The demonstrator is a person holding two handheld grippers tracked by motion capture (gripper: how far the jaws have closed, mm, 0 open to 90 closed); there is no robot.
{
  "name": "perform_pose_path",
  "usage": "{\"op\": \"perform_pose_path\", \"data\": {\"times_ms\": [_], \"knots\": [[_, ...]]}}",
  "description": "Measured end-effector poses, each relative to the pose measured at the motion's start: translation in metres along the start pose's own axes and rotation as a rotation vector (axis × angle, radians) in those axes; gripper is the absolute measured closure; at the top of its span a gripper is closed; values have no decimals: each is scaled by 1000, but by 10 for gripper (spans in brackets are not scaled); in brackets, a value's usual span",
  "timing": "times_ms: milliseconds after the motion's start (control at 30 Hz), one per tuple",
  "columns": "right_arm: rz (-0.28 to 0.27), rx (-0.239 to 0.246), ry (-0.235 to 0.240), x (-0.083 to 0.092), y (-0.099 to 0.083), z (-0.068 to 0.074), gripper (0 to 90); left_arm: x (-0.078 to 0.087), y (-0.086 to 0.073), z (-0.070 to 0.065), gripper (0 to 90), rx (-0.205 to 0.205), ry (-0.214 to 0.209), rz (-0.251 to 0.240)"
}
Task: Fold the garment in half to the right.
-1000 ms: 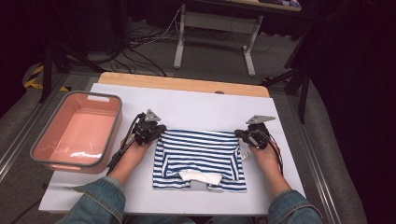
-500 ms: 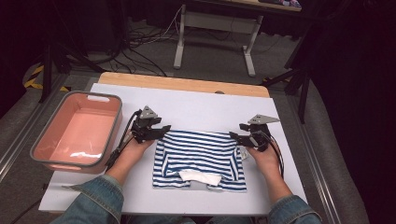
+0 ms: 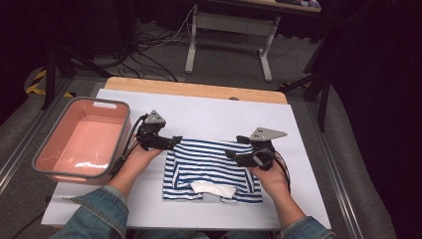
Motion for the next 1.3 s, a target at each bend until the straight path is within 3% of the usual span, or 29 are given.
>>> {"op": "perform_pose_path", "data": {"times_ms": [300,467,533,600,667,700,833,1067,1300], "knots": [[-23,41,75,-15,13,24,264,2,5,-1,81,-3,-26,5],[-31,66,121,-24,19,38,301,-1,4,-1,78,-17,-29,39],[-27,74,160,-27,21,44,343,-1,3,-2,79,-19,-52,56],[-22,93,204,-34,24,54,354,-3,2,-3,79,-26,-44,77],[-18,101,209,-36,25,57,354,-4,2,-4,83,-32,-42,87],[-9,114,221,-40,27,64,352,-3,2,-3,123,-45,-34,90],[0,122,244,-46,27,73,355,-6,0,-1,190,-28,-39,107],[35,144,296,-64,25,91,385,-14,-4,4,329,-29,2,162],[75,163,351,-78,22,110,427,-19,-7,11,508,2,16,201]]}}
Point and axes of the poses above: each handheld gripper's, and its own axes: x roughly backward along the jaws, y roughly out of its top, z roughly to its left, the point moved 1 cm from there along -x, roughly forward along the jaws, and after that the axes turned 10 degrees about x, right-handed, at the moved point
